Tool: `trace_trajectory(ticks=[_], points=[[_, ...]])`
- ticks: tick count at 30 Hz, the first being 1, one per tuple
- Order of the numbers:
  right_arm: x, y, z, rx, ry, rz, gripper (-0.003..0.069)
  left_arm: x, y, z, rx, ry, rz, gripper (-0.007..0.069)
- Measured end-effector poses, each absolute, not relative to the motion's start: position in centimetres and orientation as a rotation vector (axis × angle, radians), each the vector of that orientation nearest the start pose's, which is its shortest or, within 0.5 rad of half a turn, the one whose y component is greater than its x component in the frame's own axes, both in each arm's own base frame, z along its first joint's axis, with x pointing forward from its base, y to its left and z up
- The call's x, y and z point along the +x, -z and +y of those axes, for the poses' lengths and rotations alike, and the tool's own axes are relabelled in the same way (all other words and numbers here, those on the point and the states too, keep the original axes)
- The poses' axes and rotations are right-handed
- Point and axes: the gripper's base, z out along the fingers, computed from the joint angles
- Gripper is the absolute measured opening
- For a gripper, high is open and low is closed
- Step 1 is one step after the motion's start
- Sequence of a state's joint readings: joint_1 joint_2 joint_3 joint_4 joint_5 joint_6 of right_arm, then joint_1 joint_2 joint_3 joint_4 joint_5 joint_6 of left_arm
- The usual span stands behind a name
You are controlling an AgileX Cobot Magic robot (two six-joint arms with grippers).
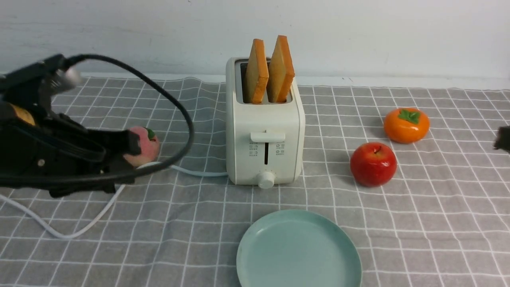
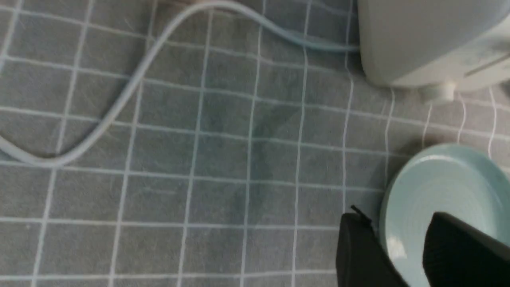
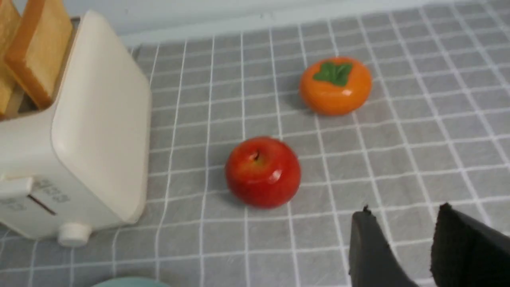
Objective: Take toasted bread from bread machine on grey coffee table place on plate.
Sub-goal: 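Grasp the toast slice in the toaster and pull it up out of the slot with the right gripper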
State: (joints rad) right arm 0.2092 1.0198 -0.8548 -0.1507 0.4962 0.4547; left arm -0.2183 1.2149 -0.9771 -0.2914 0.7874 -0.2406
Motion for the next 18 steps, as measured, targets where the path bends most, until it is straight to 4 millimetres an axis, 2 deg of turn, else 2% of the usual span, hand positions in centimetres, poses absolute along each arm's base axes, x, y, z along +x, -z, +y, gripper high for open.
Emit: trace_trajectory(ticks=[3,7,8,10,14,18], points=[[23.3,-33.9,6.5,0.133,-0.351,2.303,0.0240,23.5,-30.8,-8.0,-0.190,0.637,2.588,0.0237],[26.6,-35.1,9.7,-0.012,-0.477,2.345,0.0240,23.2,-30.8,-9.6,-0.106,0.743,2.589,0.0237],[26.8,-35.5,9.9,-0.022,-0.497,2.334,0.0240,23.2,-30.8,-9.8,-0.086,0.746,2.590,0.0237],[29.9,-36.6,11.8,-0.074,-0.600,2.296,0.0246,22.4,-30.8,-11.2,0.045,0.772,2.605,0.0237],[34.7,-37.1,14.0,-0.129,-0.675,2.237,0.0275,21.4,-30.8,-12.8,0.196,0.791,2.618,0.0237],[39.1,-36.5,15.8,-0.137,-0.739,2.202,0.0330,20.9,-30.8,-13.6,0.261,0.799,2.619,0.0237]])
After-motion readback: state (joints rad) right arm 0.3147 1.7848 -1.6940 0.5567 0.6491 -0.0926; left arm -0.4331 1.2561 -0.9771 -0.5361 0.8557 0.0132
